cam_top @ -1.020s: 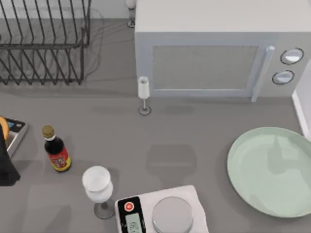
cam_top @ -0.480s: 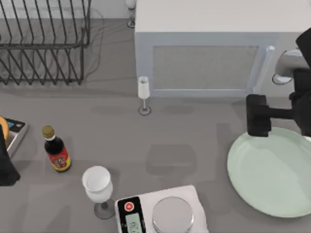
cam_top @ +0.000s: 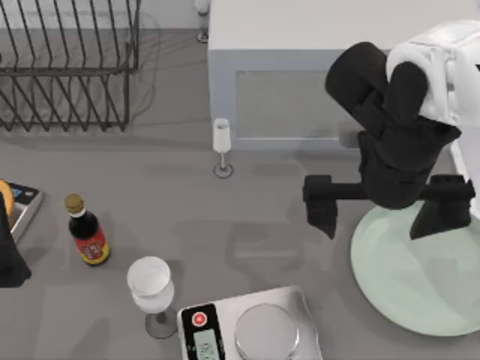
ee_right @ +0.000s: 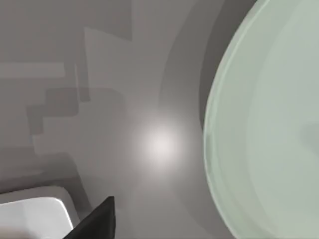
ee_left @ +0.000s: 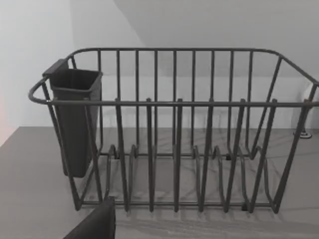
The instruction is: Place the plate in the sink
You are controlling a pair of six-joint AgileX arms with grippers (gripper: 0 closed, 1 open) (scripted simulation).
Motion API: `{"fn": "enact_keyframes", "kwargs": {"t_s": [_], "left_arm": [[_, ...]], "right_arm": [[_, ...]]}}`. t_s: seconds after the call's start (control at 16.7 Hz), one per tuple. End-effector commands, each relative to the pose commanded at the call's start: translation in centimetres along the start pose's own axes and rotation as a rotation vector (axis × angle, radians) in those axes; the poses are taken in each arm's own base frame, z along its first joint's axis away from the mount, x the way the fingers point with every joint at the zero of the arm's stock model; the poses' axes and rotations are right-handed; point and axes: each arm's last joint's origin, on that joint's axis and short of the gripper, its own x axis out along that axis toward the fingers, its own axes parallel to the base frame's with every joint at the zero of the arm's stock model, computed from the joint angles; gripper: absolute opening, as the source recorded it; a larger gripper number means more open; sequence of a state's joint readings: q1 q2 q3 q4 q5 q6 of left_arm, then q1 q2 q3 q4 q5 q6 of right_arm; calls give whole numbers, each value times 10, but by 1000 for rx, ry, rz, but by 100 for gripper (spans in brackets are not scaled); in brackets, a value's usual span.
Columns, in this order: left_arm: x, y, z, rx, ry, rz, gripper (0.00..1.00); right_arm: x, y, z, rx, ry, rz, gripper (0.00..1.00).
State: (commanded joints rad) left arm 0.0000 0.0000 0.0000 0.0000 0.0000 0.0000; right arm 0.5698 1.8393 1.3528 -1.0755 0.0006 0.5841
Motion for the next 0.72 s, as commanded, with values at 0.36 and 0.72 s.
{"fn": "enact_keyframes", "kwargs": {"t_s": [0.36, 0.72], "left_arm": [[0, 0, 0, 0, 0, 0, 100], [0, 0, 0, 0, 0, 0, 100]], "right_arm": [[2, 0, 1, 4, 6, -4, 100], [60, 3, 5, 3, -5, 3, 100]]}}
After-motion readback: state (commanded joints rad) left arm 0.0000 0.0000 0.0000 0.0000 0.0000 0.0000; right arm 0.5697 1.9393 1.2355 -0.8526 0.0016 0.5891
